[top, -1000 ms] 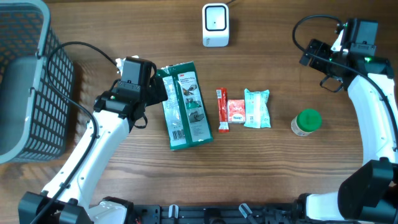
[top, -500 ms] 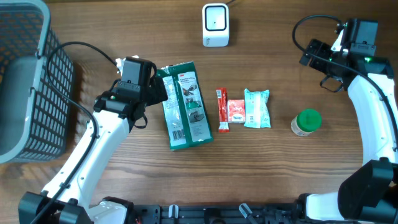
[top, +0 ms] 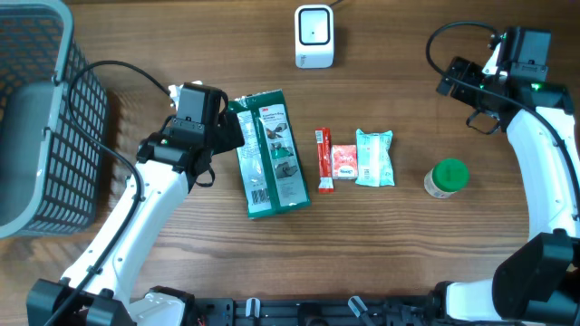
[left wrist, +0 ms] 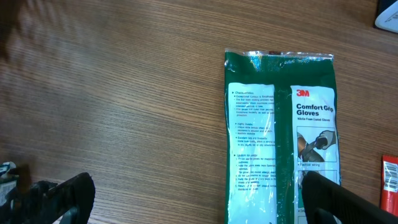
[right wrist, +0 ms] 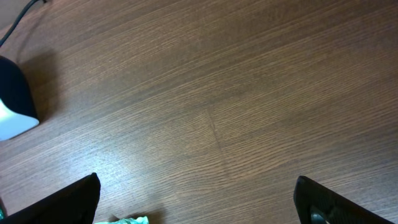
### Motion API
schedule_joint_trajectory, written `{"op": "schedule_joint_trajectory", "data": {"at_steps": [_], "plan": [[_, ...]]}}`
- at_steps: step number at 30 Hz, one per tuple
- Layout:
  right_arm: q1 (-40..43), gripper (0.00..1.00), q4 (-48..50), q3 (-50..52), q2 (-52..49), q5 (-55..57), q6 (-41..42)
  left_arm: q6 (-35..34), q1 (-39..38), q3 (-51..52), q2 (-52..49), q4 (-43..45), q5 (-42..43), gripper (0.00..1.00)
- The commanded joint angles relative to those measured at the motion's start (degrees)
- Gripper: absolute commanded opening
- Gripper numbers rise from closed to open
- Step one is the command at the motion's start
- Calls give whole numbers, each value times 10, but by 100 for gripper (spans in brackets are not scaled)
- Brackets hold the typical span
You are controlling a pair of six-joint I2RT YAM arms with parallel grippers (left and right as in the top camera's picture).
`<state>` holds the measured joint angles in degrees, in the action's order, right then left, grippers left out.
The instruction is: Scan the item barcode
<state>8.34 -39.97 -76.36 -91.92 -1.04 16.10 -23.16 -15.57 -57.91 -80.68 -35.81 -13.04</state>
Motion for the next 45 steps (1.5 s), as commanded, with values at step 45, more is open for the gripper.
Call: {"op": "schedule_joint_trajectory", "data": {"at_steps": [45], "plan": [[0,88,-304,19,87,15,-41,7,3,-4,-2,2,-9,100]]}}
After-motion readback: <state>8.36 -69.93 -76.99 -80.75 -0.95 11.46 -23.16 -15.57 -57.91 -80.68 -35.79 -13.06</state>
